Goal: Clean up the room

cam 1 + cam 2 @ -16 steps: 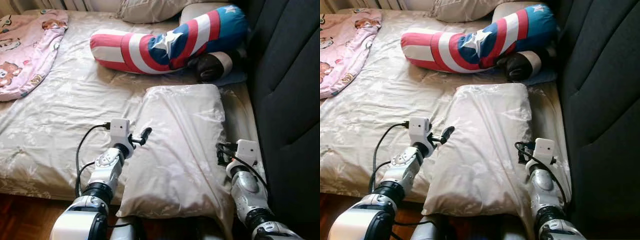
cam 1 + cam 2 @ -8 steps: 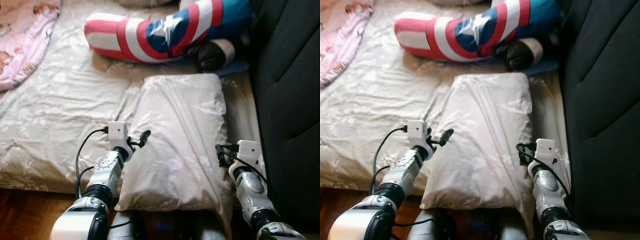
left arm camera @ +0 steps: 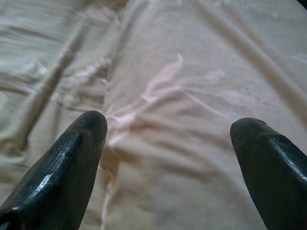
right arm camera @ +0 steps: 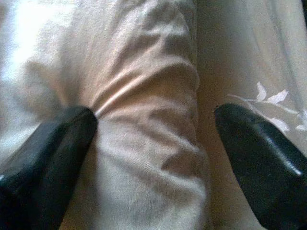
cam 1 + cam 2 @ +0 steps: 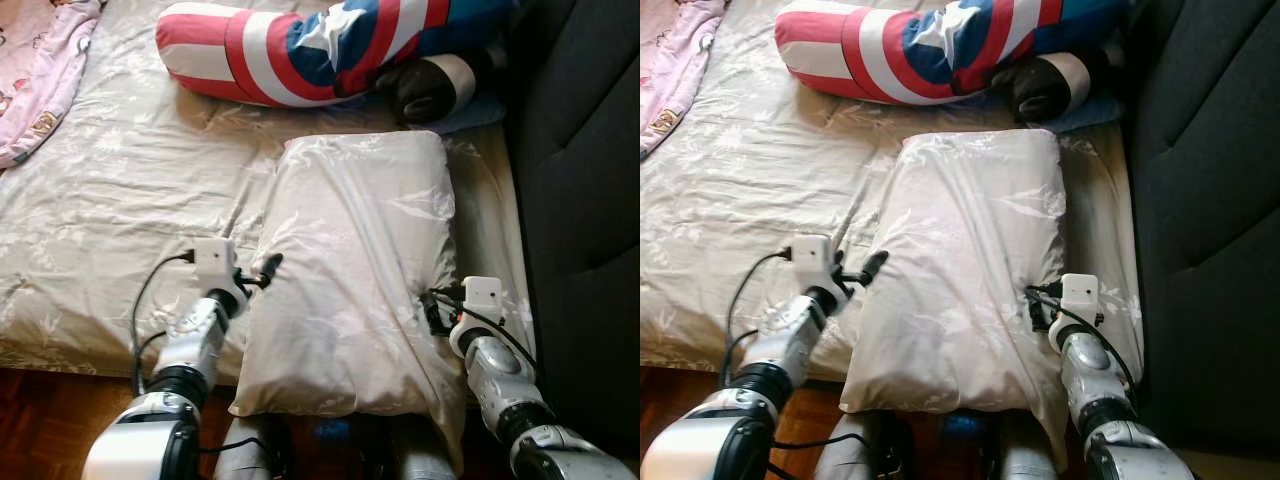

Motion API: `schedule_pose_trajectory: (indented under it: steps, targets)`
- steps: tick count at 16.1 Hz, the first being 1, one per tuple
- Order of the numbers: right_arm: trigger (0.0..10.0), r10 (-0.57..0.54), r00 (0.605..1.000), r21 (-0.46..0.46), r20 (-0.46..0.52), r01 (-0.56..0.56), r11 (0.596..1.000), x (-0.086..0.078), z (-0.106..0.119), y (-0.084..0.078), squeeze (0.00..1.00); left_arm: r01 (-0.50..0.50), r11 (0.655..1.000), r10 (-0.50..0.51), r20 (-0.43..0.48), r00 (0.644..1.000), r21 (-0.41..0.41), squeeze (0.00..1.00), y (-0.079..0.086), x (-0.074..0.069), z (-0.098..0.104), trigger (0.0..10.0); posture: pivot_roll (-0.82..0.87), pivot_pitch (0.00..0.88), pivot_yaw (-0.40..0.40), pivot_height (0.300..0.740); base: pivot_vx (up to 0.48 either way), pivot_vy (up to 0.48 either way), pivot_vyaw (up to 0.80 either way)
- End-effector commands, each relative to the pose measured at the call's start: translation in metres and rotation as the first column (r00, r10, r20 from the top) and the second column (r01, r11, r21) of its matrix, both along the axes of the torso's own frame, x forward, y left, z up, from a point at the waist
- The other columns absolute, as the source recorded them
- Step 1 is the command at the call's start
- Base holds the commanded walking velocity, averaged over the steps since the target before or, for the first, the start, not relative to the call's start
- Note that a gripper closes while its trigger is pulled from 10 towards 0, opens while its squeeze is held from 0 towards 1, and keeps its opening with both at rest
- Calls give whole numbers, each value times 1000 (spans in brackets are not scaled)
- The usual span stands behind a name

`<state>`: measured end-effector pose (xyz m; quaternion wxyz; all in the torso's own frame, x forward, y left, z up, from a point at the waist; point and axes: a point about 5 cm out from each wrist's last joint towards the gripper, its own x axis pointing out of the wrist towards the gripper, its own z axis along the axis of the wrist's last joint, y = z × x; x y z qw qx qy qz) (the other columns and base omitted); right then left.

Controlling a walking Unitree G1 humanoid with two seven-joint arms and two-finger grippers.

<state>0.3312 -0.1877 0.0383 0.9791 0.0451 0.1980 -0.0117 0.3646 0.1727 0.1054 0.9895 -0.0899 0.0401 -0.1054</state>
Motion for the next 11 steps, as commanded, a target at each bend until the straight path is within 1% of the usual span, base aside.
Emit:
schedule_pose_trajectory:
  steps: [1,2,3,4,5,8,9,10,11]
  targets:
    - [10000,40,992,59,-121,-34,998,-16,-24,12,0,-10,1000,10,-22,1000,-17,0,5,-5,-7,10000,30,302,24,660,0,0,0]
    - [10000,57,990,65,-127,-49,997,-16,-25,14,0,-8,1000,8,-21,1000,-16,0,5,-5,-7,10000,31,300,26,660,0,0,0]
    - [10000,71,987,119,-142,-54,991,-18,-27,18,0,-6,1000,6,-18,1000,-19,0,5,-5,-7,10000,29,298,27,660,0,0,0]
    - [10000,55,986,200,-157,-23,980,-20,-30,20,0,-3,1000,2,-17,1000,-20,0,4,-6,-7,10000,28,296,27,660,0,0,0]
    - [10000,65,977,228,-201,-18,973,-29,-40,23,0,14,1000,-14,-16,1000,-22,0,0,-7,-8,10000,39,297,27,660,0,0,0]
    - [10000,123,960,233,-252,-63,970,-39,-50,31,0,30,999,-31,-9,999,-23,0,-1,-8,-7,10000,37,306,29,660,0,0,0]
    - [10000,155,947,209,-282,-97,973,-44,-55,34,0,25,999,-26,-6,1000,-25,0,1,-9,-7,10000,39,312,27,660,0,0,0]
    - [0,164,947,181,-278,-116,977,-44,-55,34,0,21,999,-21,-7,1000,-25,0,3,-10,-8,10000,42,319,26,660,0,0,0]
    - [0,168,947,179,-275,-122,976,-45,-56,35,0,20,999,-20,-7,1000,-25,0,4,-10,-8,10000,43,322,25,660,0,0,0]
